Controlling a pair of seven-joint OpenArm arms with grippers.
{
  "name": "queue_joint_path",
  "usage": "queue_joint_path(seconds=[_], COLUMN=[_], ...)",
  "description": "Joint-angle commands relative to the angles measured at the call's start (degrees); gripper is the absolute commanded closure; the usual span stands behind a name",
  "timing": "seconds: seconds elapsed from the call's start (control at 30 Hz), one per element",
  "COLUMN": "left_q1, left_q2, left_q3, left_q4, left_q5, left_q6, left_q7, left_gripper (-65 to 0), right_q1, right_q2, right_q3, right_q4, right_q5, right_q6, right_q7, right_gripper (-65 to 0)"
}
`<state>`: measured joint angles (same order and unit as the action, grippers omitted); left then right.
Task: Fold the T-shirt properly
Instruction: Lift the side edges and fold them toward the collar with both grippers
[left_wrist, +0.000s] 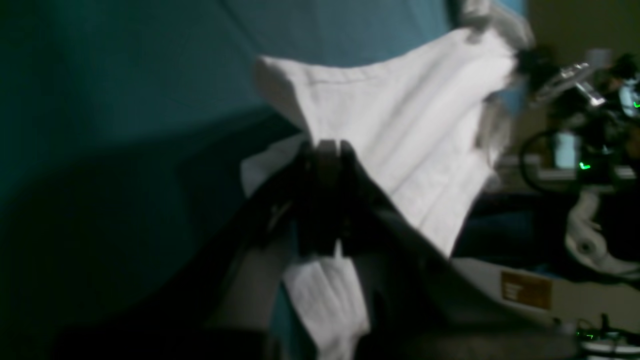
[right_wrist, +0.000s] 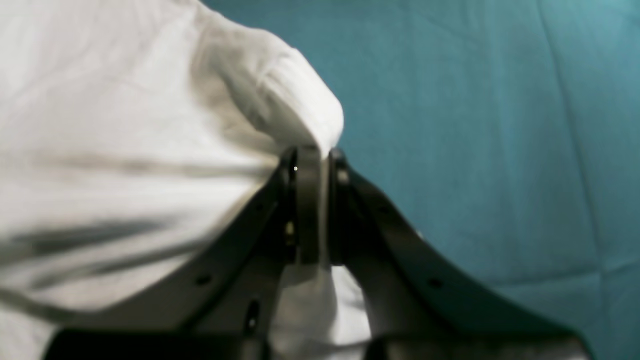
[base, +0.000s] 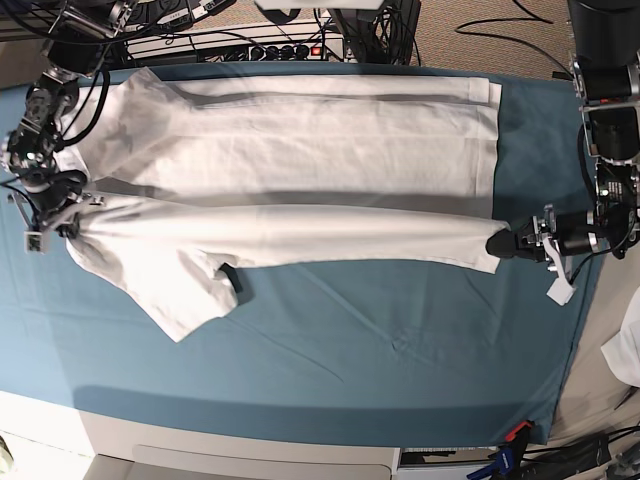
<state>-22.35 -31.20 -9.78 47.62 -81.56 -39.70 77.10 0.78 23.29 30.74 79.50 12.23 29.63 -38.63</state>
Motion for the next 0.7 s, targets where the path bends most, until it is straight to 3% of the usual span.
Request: queue_joint_path(seconds=[0.0, 0.07, 0.33, 0.53, 0.67], left_q1=[-1.0, -0.4, 2.3, 6.2, 10.0], left_q2=[-1.4, -1.4, -1.4, -1.4, -1.4], left_q3=[-0.4, -0.4, -0.4, -1.7, -3.6], left_q4=[1.0, 1.1, 2.5, 11.1, 18.9], left_q5=[-2.9, -3.4, -3.4, -3.4, -3.4], left_q6=[-0.3, -0.3, -0.3, -0.3, -0.3], left_q7=[0.8, 2.9, 2.9, 2.9, 2.9], left_gripper=[0.0, 0.0, 0.0, 0.0, 0.0], right_q1=[0.5, -0.2, -3.0, -3.6, -3.7], right_q2=[1.5, 1.5, 1.5, 1.5, 1.8], right_q3=[1.5, 2.9, 4.6, 4.6, 4.6], right_q4=[1.2, 1.2, 1.2, 1.2, 1.2], right_q5=[0.5, 1.5, 4.5, 5.2, 11.7], right_q6=[-0.5, 0.2, 1.8, 1.9, 4.3], right_q7=[0.9, 0.8, -0.4, -0.8, -3.9], right_gripper=[0.0, 0.0, 0.0, 0.0, 0.0])
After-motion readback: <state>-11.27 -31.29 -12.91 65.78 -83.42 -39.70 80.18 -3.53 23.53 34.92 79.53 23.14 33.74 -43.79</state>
